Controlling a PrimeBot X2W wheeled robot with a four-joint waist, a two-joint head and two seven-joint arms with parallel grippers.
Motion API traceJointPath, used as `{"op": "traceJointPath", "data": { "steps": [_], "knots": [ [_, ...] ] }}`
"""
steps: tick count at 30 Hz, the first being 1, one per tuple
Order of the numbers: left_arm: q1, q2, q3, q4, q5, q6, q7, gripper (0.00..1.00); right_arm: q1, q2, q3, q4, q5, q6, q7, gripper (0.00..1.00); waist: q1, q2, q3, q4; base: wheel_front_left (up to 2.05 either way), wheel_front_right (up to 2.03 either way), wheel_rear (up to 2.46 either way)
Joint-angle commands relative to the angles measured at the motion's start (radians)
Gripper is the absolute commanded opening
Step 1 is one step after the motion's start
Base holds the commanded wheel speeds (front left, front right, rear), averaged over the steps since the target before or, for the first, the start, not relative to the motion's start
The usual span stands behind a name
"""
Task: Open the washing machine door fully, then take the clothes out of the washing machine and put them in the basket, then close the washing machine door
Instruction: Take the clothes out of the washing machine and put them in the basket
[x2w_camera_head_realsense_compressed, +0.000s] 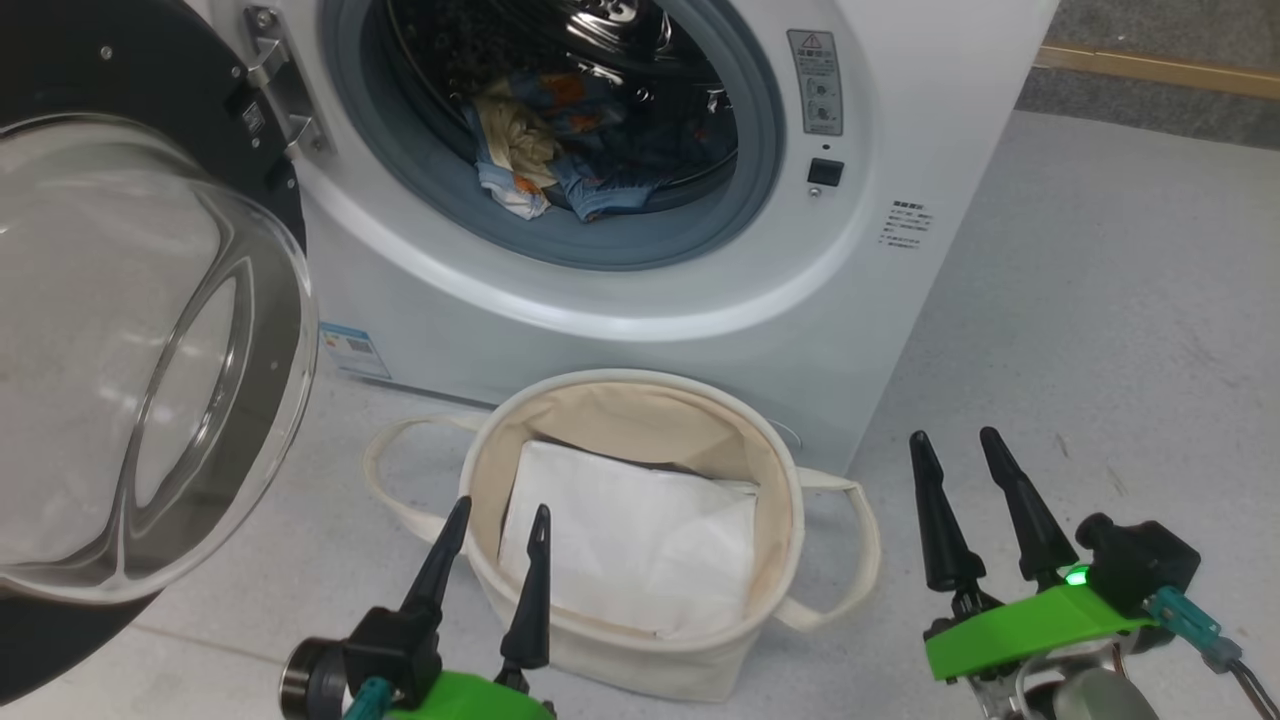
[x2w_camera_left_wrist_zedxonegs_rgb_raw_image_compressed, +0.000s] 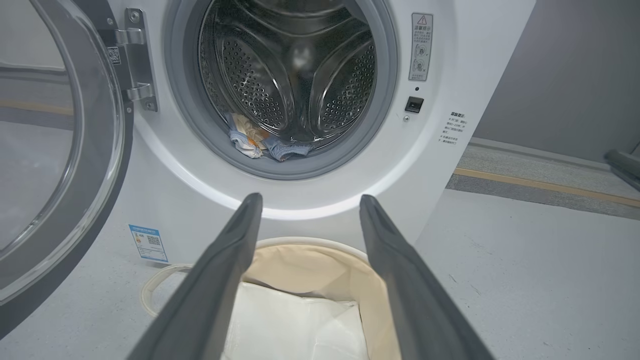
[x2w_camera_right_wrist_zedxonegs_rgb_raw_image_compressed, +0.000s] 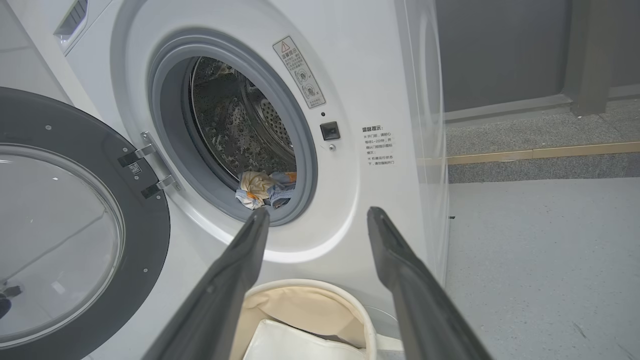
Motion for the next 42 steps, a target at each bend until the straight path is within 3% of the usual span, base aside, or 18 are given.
{"op": "traceJointPath", "data": {
  "steps": [1, 29, 35, 42],
  "knots": [
    [-0.024, 0.007, 0.027, -0.034, 0.002, 0.007, -0.005, 1.00, -0.023, 0.002, 0.025, -0.031, -0.004, 0.001, -0.012, 1.00, 0.0000, 0.0000, 0.003, 0.005, 0.00, 0.00, 0.00],
    [-0.046, 0.007, 0.043, -0.035, 0.010, 0.031, -0.005, 1.00, -0.030, 0.002, 0.062, -0.036, -0.028, 0.001, -0.012, 1.00, 0.0000, 0.0000, 0.053, -0.005, 0.00, 0.00, 0.00],
    [-0.130, 0.007, 0.081, -0.013, -0.008, 0.032, -0.005, 1.00, -0.042, 0.002, 0.082, -0.055, -0.047, 0.001, -0.012, 1.00, 0.0000, 0.0000, 0.139, -0.032, 0.00, 0.00, 0.00],
    [-0.402, 0.038, 0.117, 0.104, 0.052, 0.029, -0.005, 1.00, -0.097, 0.002, 0.073, -0.107, -0.058, 0.001, -0.012, 1.00, 0.0000, 0.0000, 0.321, -0.073, 0.00, 0.00, 0.00]
  ]
}}
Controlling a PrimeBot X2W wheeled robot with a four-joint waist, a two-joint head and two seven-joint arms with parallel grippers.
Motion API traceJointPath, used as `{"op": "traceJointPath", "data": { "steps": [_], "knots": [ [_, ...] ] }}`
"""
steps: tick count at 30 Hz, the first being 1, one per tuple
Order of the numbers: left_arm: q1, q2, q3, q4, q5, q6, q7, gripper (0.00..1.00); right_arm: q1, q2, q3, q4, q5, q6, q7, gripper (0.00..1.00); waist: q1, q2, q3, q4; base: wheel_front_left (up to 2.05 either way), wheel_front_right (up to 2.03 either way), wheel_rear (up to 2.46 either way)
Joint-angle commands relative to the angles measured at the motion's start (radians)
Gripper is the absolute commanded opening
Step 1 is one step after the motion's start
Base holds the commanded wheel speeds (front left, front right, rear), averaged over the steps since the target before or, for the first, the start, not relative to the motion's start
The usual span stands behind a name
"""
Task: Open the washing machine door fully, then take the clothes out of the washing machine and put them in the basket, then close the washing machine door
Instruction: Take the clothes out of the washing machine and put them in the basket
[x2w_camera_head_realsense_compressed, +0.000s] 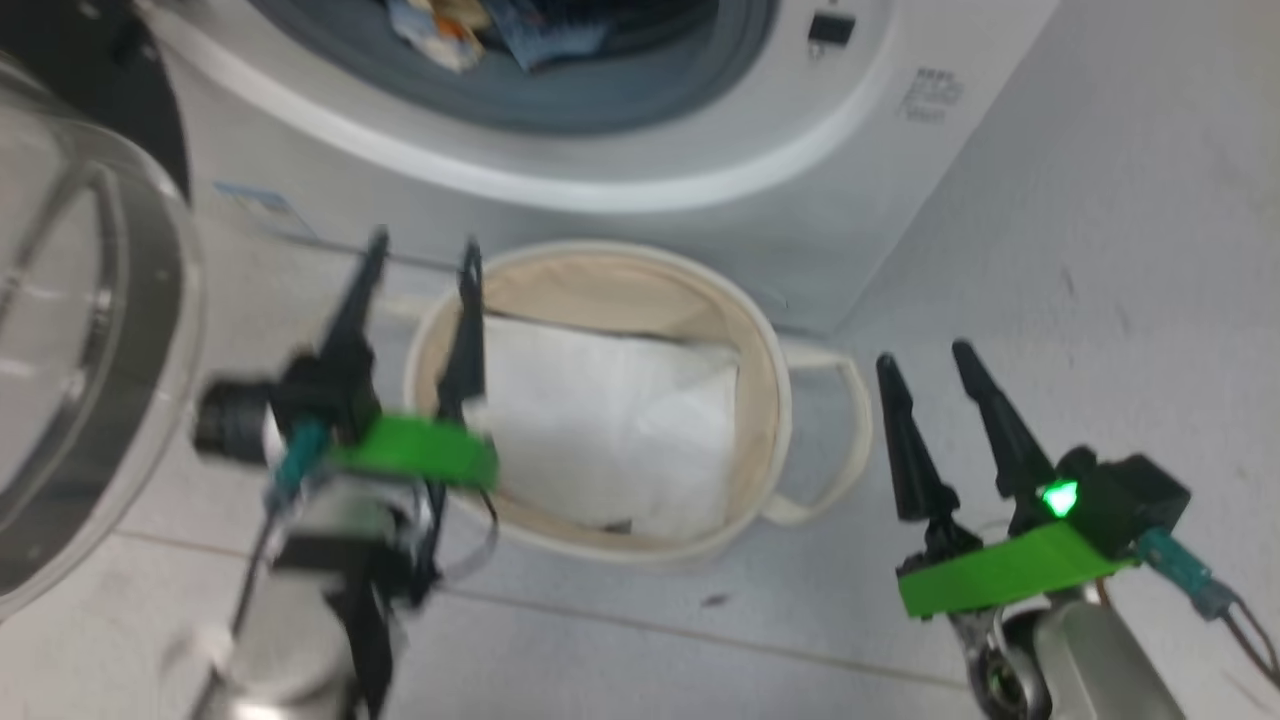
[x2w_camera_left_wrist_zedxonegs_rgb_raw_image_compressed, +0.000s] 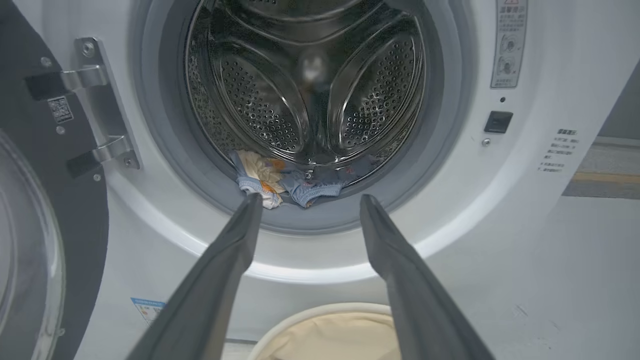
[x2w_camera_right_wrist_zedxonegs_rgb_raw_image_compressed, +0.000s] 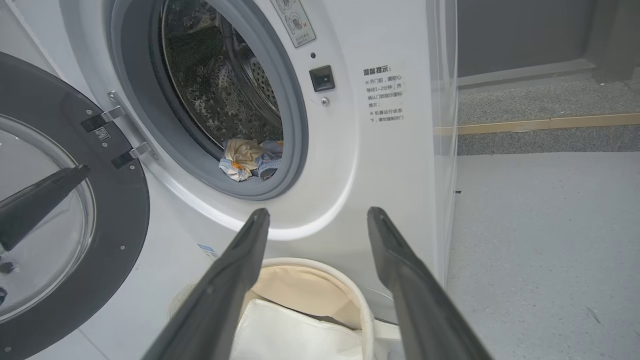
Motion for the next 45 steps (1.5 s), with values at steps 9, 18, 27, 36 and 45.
{"op": "traceJointPath", "data": {
  "steps": [9, 18, 27, 36, 45],
  "knots": [
    [-0.399, 0.120, 0.071, 0.206, 0.056, 0.012, 0.019, 1.00, -0.110, 0.002, 0.018, -0.069, 0.019, 0.001, -0.012, 1.00, 0.0000, 0.0000, 0.281, -0.090, 0.00, 0.00, 0.00],
    [-0.742, 0.191, 0.058, 0.441, 0.132, 0.068, 0.108, 1.00, -0.181, 0.002, 0.029, -0.078, 0.068, 0.001, -0.012, 1.00, 0.0000, 0.0000, 0.396, -0.148, 0.00, 0.00, 0.00],
    [-0.948, 0.255, -0.045, 0.621, 0.283, 0.146, 0.160, 1.00, -0.203, 0.002, 0.050, -0.087, 0.116, 0.001, -0.012, 1.00, 0.0000, 0.0000, 0.438, -0.200, 0.00, 0.00, 0.00],
    [-1.057, 0.275, -0.106, 0.755, 0.338, 0.158, 0.198, 1.00, -0.208, 0.002, 0.055, -0.096, 0.130, 0.001, -0.012, 1.00, 0.0000, 0.0000, 0.466, -0.221, 0.00, 0.00, 0.00],
    [-1.111, 0.281, -0.142, 0.850, 0.362, 0.195, 0.224, 1.00, -0.205, 0.002, 0.049, -0.094, 0.118, 0.001, -0.012, 1.00, 0.0000, 0.0000, 0.474, -0.212, 0.00, 0.00, 0.00]
  ]
}}
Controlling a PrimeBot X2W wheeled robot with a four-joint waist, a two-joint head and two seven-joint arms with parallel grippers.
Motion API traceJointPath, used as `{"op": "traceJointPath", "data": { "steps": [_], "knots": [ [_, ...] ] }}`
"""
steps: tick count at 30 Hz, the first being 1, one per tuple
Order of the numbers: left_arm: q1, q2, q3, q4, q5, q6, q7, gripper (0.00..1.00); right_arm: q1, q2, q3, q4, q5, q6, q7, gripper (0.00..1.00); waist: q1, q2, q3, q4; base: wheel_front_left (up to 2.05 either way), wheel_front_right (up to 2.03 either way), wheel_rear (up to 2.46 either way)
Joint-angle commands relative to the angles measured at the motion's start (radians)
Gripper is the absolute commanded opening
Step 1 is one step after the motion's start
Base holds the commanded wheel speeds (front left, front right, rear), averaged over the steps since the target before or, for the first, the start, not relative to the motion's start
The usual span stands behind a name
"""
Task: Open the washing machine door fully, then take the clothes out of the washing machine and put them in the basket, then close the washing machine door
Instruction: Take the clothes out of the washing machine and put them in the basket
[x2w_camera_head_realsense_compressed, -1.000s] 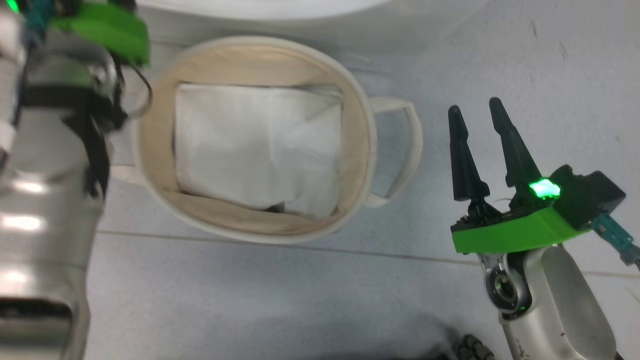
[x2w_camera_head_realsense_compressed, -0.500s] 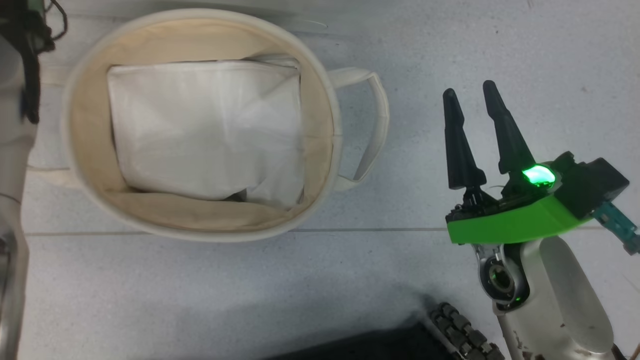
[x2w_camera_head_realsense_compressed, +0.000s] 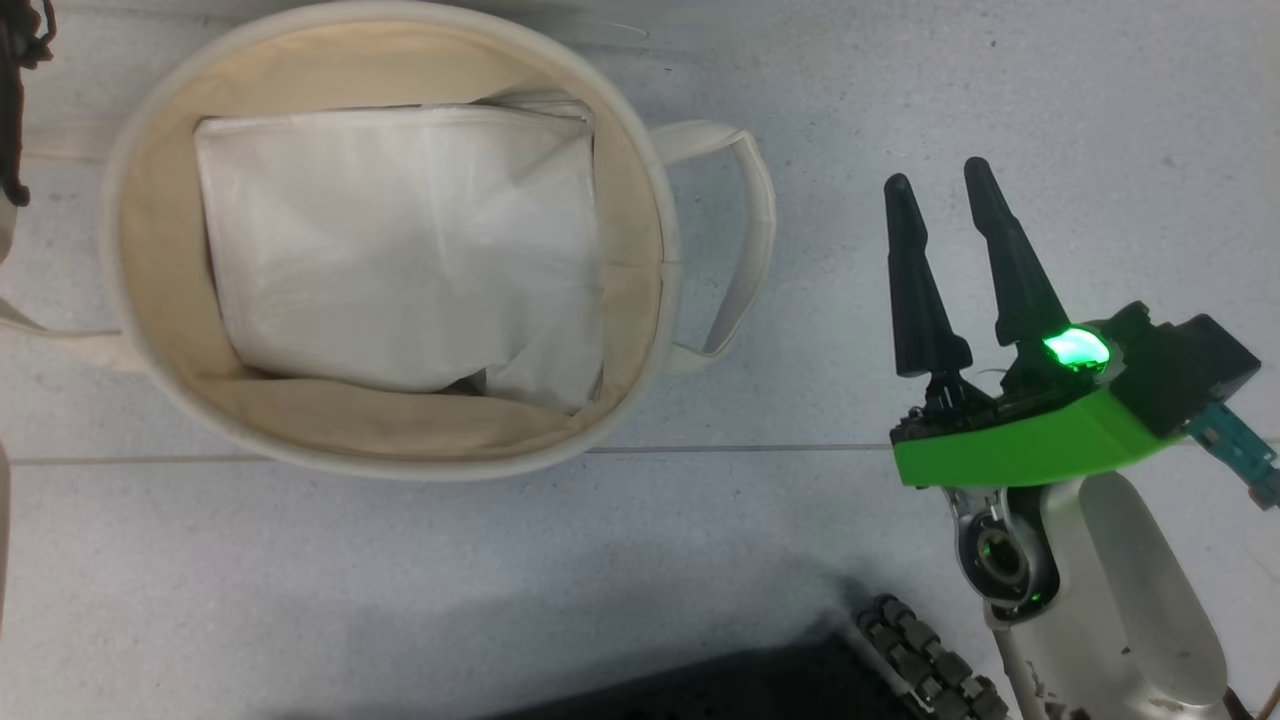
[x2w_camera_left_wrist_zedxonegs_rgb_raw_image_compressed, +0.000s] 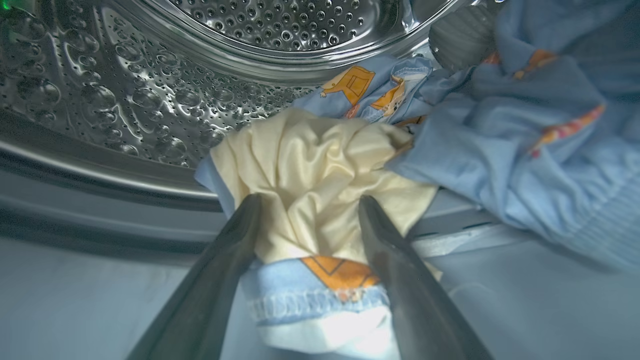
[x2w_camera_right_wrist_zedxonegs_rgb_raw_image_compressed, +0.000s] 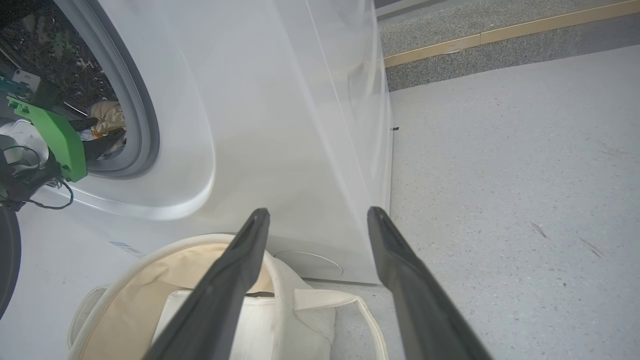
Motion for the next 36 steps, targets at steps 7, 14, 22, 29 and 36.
{"op": "traceJointPath", "data": {
  "steps": [7, 14, 22, 29, 36],
  "knots": [
    [-0.033, 0.039, 0.011, 0.019, -0.034, -0.007, -0.045, 0.00, 0.022, 0.003, 0.013, -0.029, -0.019, 0.001, -0.005, 1.00, -0.0001, 0.0000, -0.001, 0.014, 0.00, 0.00, 0.00],
    [-0.036, 0.020, 0.023, 0.015, -0.076, -0.017, -0.146, 0.00, 0.017, 0.003, 0.010, -0.027, -0.029, 0.001, -0.005, 1.00, -0.0001, 0.0000, -0.008, 0.022, 0.00, 0.00, 0.00],
    [0.078, -0.003, 0.066, -0.162, -0.171, -0.054, -0.221, 0.00, 0.019, 0.003, -0.001, -0.017, -0.024, 0.001, -0.005, 1.00, -0.0001, 0.0000, -0.087, 0.035, 0.00, 0.00, 0.00],
    [0.308, 0.015, 0.107, -0.489, -0.252, -0.060, -0.221, 0.00, 0.033, 0.003, -0.007, -0.001, 0.007, 0.001, -0.005, 1.00, -0.0001, 0.0000, -0.185, 0.047, 0.00, 0.00, 0.00],
    [0.628, 0.047, 0.198, -0.890, -0.315, -0.044, -0.222, 0.00, 0.080, 0.003, -0.017, 0.025, 0.020, 0.001, -0.005, 1.00, -0.0001, 0.0000, -0.320, 0.039, 0.00, 0.00, 0.00]
  ]
}}
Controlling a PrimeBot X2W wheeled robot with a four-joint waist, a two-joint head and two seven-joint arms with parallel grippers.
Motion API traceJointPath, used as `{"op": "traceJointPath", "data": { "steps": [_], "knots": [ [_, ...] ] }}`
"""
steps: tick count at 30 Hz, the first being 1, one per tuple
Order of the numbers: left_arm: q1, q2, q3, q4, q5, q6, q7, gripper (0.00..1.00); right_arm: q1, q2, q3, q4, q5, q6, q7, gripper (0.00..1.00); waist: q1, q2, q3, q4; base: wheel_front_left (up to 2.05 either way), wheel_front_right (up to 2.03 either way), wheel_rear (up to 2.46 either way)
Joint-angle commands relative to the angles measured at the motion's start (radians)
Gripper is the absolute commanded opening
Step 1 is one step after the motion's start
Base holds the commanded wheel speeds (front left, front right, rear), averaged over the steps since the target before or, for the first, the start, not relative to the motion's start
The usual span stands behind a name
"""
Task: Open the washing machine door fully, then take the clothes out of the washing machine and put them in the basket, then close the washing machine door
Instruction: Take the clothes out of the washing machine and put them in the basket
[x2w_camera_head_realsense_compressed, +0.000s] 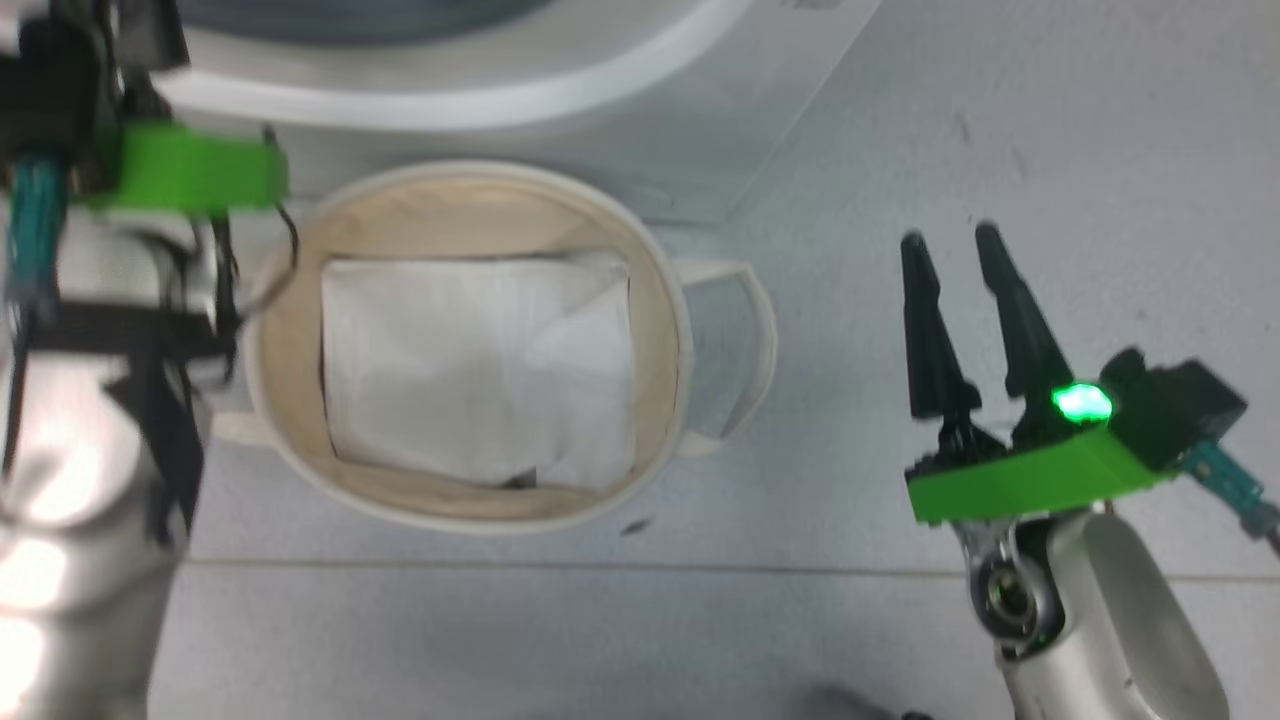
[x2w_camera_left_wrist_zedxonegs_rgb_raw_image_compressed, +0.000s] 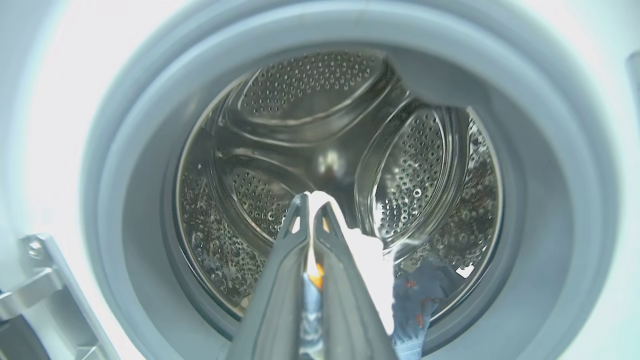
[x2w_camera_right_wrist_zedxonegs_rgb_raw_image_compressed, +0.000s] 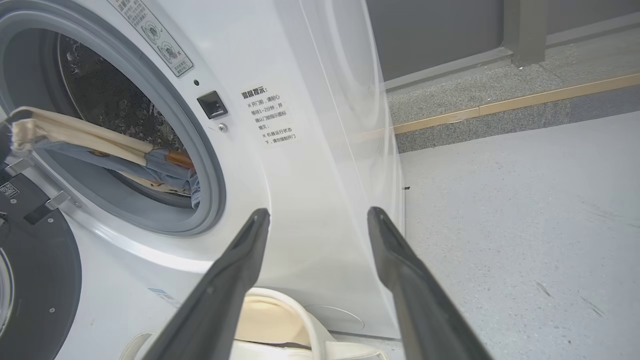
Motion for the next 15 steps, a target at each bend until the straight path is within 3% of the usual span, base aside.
{"op": "traceJointPath", "data": {
  "steps": [1, 7, 15],
  "knots": [
    [0.041, 0.046, 0.043, -0.109, -0.003, 0.010, -0.005, 0.00, 0.046, 0.003, 0.013, -0.017, 0.005, 0.001, -0.005, 1.00, 0.0000, -0.0001, -0.075, -0.002, 0.00, 0.00, 0.00],
    [0.245, 0.030, 0.098, -0.419, 0.009, 0.029, -0.005, 0.00, 0.098, 0.003, 0.000, 0.009, -0.007, 0.001, -0.005, 1.00, 0.0000, -0.0001, -0.174, 0.005, 0.00, 0.00, 0.00],
    [0.394, 0.005, 0.135, -0.709, 0.055, 0.034, -0.005, 0.00, 0.121, 0.003, 0.016, 0.013, -0.002, 0.001, -0.005, 1.00, 0.0000, -0.0001, -0.245, 0.002, 0.00, 0.00, 0.00]
  ]
}}
